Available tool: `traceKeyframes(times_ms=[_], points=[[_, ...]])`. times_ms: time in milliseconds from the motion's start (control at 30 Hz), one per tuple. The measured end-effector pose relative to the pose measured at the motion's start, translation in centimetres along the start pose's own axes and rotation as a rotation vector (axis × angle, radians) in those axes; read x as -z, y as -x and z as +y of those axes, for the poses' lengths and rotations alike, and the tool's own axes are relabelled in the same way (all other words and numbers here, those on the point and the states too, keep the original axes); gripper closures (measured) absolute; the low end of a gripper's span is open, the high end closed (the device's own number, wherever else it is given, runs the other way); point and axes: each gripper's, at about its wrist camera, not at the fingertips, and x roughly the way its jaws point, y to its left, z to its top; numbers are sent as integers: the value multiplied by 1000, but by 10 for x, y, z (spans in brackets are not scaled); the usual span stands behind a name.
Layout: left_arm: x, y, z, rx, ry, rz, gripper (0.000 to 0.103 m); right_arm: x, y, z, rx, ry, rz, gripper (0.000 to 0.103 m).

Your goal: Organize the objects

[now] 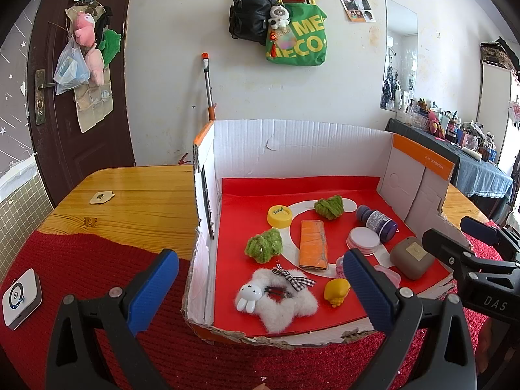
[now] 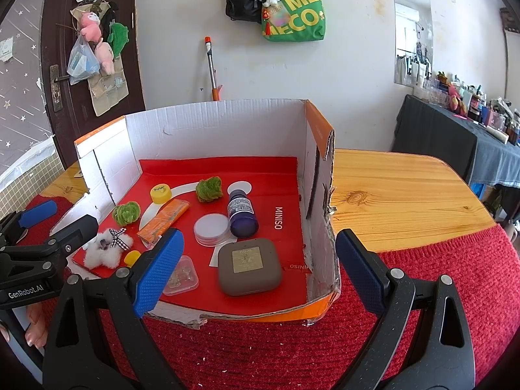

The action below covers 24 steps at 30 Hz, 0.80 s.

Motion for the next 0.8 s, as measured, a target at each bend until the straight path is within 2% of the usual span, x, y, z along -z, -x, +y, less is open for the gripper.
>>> traceKeyframes(times_ms=[400,633,700,800], points=[[-1,4,1,-4,3,-15,0,1,6,0,19,3,-29,7],[3,32,0,8,-10,-41,0,6,22,-1,-28,-38,30,7],[6,41,-1,13,-12,-30,0,10,31,0,-10,-31,32,7],[14,49,-2,29,-13,12,0,18,43,1,-33,-40,71,7]])
